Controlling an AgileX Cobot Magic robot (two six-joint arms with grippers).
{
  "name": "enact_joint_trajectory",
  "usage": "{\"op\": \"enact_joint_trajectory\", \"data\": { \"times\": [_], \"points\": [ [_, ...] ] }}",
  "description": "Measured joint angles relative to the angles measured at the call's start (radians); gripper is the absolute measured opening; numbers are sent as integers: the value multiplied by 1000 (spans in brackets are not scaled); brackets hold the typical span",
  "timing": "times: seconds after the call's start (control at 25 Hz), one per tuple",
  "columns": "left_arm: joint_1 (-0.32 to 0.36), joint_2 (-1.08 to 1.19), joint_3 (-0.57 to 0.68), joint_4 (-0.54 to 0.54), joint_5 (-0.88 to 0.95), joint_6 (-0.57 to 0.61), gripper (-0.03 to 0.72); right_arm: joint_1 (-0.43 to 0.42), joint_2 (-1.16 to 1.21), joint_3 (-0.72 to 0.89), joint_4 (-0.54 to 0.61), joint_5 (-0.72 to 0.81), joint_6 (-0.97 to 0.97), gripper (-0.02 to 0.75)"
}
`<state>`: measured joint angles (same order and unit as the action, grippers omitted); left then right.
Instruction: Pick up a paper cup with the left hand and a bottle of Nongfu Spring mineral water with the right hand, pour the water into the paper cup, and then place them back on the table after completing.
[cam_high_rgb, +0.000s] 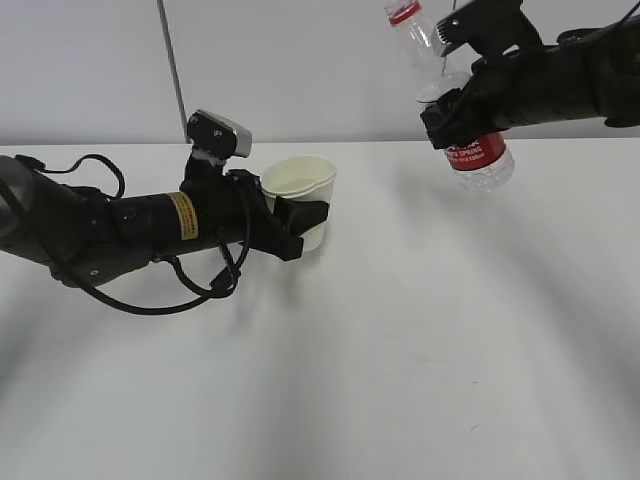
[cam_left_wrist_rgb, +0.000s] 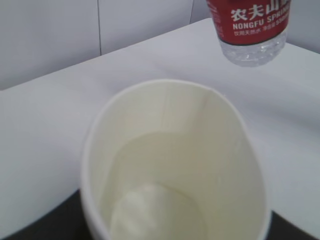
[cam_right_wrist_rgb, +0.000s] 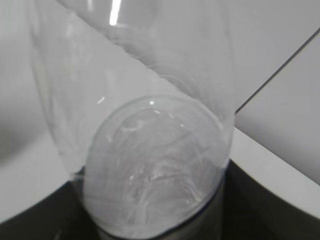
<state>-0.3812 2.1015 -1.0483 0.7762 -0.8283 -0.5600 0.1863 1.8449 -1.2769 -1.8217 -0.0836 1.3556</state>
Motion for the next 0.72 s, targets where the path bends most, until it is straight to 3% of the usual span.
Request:
{"op": "enact_joint_trajectory", "data": {
  "times": [0.72],
  "points": [
    [215,0,0,1,7,0,368,0,0,0,4,-3,63,407]
  ]
}}
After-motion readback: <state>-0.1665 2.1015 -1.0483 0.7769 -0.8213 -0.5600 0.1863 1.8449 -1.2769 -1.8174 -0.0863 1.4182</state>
